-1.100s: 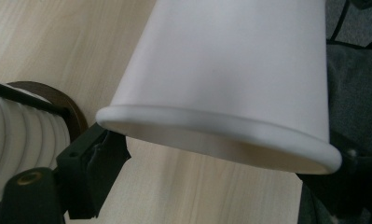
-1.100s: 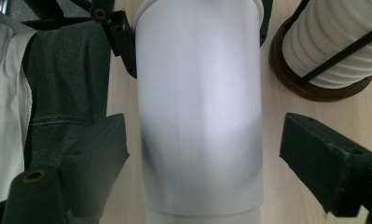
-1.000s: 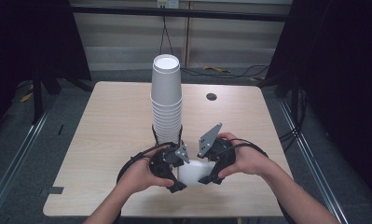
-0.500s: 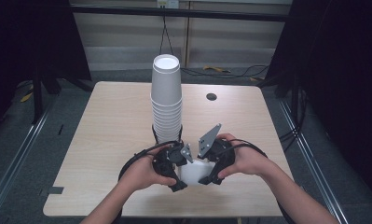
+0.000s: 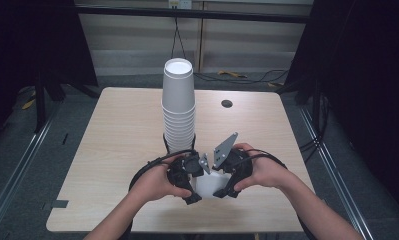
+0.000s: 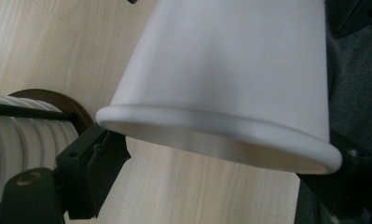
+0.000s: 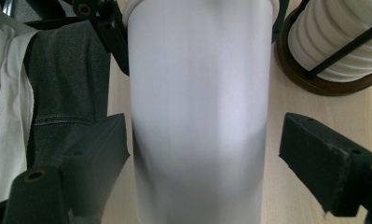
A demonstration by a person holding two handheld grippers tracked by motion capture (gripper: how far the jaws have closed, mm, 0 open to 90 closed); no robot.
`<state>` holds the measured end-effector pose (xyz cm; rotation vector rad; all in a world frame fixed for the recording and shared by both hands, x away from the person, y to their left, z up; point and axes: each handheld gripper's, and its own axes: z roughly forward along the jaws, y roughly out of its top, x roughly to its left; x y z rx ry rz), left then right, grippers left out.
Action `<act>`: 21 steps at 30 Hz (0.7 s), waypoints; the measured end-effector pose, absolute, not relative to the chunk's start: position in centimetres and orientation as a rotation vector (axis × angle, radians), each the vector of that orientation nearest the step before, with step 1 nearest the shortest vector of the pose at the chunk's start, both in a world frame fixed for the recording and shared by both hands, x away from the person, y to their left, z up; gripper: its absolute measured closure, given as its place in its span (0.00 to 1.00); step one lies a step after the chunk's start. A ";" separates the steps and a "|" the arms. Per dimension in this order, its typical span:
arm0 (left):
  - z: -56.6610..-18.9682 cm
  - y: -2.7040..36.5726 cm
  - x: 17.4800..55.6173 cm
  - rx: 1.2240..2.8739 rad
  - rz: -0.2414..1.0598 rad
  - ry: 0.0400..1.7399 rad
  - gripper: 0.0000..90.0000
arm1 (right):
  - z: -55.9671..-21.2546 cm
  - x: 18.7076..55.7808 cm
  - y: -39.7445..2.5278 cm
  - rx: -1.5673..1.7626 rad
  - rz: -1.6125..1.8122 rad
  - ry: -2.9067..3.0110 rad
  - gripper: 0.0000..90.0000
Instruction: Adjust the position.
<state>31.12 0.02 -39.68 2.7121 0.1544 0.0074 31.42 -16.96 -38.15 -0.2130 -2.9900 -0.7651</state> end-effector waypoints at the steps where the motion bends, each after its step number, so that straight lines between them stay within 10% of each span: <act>1: -39.7 0.0 31.1 2.714 0.006 0.153 0.16 | -38.2 31.4 -17.0 -0.218 -0.764 -2.988 0.17; 21: -38.7 -0.3 31.1 2.759 0.025 0.126 0.15 | -38.5 31.3 -16.3 -0.202 -0.775 -2.984 0.16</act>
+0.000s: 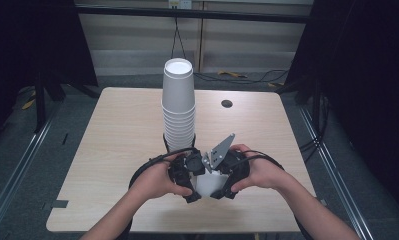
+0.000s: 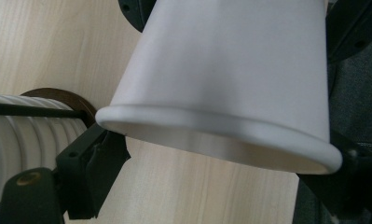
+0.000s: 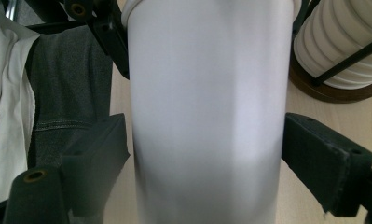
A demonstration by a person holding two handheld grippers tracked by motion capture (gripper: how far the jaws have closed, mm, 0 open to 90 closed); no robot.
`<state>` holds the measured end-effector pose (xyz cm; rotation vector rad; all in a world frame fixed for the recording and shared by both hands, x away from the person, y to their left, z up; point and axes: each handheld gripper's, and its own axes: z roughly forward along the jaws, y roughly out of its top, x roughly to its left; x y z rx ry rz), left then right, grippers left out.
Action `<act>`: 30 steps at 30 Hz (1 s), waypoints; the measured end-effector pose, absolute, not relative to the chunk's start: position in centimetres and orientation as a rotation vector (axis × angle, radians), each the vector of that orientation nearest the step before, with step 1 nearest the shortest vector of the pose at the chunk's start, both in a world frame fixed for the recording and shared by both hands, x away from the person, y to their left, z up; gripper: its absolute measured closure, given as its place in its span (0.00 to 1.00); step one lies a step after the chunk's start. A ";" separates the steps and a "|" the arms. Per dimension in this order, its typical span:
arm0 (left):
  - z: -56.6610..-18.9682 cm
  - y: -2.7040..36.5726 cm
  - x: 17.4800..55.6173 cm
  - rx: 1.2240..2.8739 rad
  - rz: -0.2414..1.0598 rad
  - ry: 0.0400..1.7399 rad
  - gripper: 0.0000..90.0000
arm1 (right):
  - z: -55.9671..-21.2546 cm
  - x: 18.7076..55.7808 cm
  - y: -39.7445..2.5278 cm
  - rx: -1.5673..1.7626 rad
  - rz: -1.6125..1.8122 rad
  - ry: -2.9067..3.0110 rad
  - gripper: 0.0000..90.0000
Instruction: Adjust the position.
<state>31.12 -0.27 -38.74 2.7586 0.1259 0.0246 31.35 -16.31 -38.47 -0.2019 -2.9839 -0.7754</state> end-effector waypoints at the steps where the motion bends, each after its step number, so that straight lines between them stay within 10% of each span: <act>1: -38.7 -0.3 31.1 2.759 0.025 0.126 0.15 | -38.5 31.3 -16.3 -0.202 -0.775 -2.984 0.16; 30: -38.7 -0.2 31.2 2.717 0.028 0.129 0.15 | -38.5 31.3 -16.5 -0.189 -0.827 -2.992 0.20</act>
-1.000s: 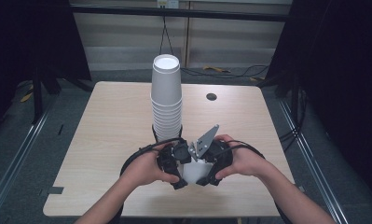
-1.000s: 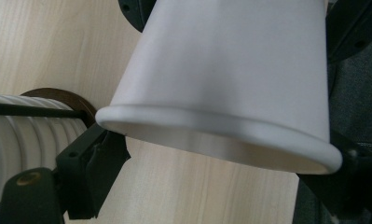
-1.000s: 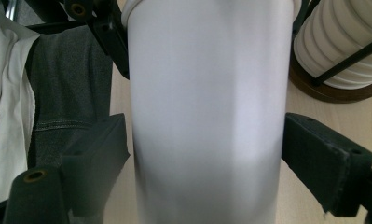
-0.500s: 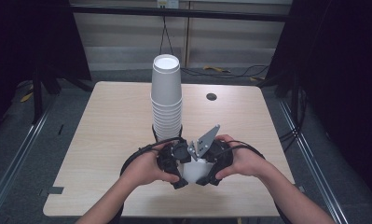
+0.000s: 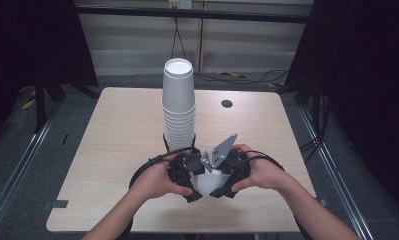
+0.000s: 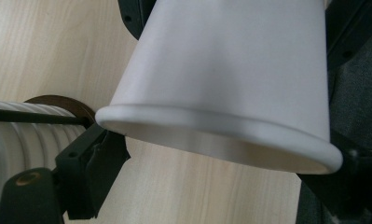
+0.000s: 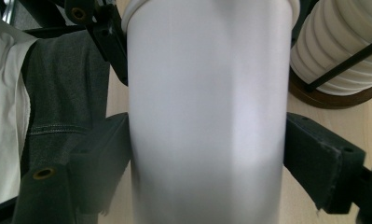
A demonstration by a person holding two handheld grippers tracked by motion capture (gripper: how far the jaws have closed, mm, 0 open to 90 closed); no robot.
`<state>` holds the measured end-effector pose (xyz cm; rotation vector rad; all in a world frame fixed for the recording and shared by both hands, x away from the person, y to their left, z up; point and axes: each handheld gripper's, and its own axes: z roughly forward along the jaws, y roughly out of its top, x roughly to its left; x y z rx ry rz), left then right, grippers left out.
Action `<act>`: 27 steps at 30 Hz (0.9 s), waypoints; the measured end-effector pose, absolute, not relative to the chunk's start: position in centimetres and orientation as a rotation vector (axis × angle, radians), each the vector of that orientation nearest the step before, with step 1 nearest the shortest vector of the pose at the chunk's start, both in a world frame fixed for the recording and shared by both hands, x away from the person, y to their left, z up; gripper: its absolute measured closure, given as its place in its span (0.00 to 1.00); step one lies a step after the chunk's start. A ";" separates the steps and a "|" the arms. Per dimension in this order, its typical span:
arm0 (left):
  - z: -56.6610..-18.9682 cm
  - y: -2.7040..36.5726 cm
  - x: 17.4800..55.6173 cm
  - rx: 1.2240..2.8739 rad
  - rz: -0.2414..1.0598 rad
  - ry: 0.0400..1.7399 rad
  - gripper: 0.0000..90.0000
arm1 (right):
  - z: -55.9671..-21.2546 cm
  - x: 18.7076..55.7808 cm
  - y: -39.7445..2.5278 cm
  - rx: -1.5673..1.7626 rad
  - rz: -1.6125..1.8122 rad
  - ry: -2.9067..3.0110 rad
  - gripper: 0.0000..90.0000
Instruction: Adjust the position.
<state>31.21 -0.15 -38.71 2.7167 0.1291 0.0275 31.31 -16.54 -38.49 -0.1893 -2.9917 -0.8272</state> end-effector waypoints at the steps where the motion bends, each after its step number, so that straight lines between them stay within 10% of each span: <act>1: -38.7 -0.1 31.2 2.711 0.032 0.131 0.15 | -38.5 31.3 -16.5 -0.189 -0.827 -2.992 0.20; 27: -38.4 0.7 31.5 2.625 0.022 0.115 0.15 | -38.3 31.0 -17.3 -0.168 -0.945 -3.004 0.25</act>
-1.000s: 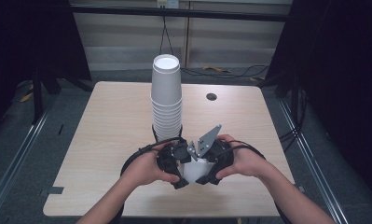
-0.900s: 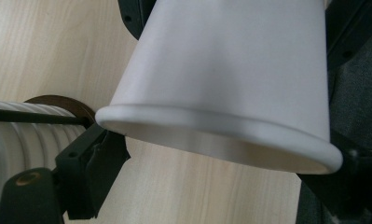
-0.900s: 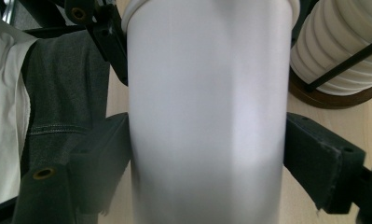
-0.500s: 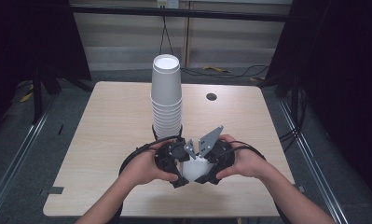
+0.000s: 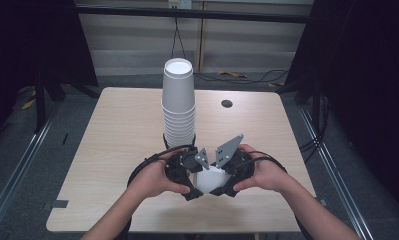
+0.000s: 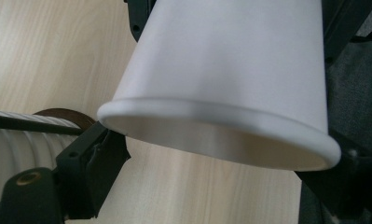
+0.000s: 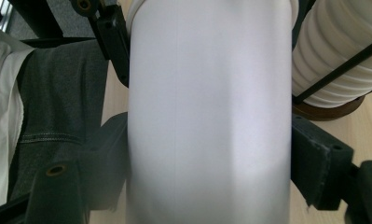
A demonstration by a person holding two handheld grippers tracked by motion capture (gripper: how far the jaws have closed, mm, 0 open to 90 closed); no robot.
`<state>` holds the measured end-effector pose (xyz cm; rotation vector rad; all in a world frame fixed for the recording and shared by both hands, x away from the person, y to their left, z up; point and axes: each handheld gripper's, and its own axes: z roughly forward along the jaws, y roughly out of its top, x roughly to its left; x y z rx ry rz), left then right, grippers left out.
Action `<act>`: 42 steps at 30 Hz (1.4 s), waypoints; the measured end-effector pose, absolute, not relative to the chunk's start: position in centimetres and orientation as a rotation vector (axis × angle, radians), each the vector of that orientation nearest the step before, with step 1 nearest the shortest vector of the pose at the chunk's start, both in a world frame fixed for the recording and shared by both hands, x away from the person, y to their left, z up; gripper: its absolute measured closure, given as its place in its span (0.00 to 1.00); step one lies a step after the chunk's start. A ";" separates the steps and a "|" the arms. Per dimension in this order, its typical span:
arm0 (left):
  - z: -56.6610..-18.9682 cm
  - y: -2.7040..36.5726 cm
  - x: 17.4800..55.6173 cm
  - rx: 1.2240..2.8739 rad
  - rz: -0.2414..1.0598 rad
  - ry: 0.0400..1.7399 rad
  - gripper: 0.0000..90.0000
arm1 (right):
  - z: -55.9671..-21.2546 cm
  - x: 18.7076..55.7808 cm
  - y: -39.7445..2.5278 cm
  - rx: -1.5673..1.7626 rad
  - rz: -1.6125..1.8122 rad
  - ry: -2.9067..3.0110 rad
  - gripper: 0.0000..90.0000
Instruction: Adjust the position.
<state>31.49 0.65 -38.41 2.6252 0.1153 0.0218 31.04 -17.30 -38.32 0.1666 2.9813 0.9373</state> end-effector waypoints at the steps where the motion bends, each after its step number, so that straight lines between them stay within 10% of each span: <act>1: -38.4 0.7 31.5 2.622 0.024 0.111 0.15 | -38.4 31.1 -17.4 0.160 0.949 2.977 0.25; 42: -39.0 3.2 32.2 2.362 -0.040 0.241 0.13 | -39.4 31.6 -20.1 0.276 1.193 2.895 0.24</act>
